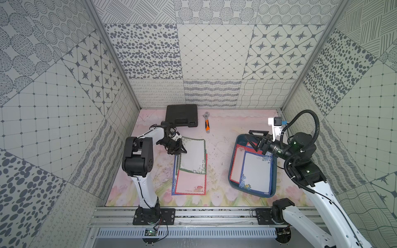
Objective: Take out the stationery paper from the storage box
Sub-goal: Place the stationery paper at the center of the board.
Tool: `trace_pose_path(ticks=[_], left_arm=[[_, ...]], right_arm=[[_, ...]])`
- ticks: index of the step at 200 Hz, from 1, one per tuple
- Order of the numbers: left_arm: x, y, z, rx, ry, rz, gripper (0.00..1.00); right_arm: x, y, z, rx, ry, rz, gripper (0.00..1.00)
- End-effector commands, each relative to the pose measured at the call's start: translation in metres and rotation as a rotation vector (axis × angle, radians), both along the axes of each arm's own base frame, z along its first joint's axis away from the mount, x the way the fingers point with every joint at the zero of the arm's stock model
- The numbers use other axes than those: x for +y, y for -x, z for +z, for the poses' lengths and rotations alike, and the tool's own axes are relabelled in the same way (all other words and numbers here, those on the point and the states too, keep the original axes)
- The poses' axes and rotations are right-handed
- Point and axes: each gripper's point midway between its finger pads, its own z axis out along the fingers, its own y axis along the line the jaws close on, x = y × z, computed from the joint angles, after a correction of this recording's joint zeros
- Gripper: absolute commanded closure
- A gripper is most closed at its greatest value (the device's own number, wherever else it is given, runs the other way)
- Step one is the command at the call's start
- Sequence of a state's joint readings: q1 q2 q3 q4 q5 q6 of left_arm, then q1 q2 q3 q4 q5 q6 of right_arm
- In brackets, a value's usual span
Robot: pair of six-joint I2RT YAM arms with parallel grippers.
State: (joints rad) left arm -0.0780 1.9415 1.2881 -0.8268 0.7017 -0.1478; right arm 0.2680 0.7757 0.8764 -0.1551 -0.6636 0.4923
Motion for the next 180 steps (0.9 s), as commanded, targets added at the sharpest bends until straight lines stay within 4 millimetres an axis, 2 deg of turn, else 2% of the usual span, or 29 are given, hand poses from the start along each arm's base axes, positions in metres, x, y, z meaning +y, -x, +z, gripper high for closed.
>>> trace_pose_path(ticks=[1,81,180], left_arm=[[0.011,0.002,-0.004,0.01,-0.065,-0.003,0.78],[0.018,-0.003,0.005,-0.056,-0.111,-0.007,0.69],[0.035,-0.008,0.022,-0.181,-0.218,0.002,0.65]], right_arm=[[-0.001,0.002,0.003,-0.039,0.011,-0.007,0.33],[-0.003,0.012,0.009,-0.051,0.023,-0.003,0.32],[-0.009,0.024,0.011,-0.063,0.026,-0.019,0.33]])
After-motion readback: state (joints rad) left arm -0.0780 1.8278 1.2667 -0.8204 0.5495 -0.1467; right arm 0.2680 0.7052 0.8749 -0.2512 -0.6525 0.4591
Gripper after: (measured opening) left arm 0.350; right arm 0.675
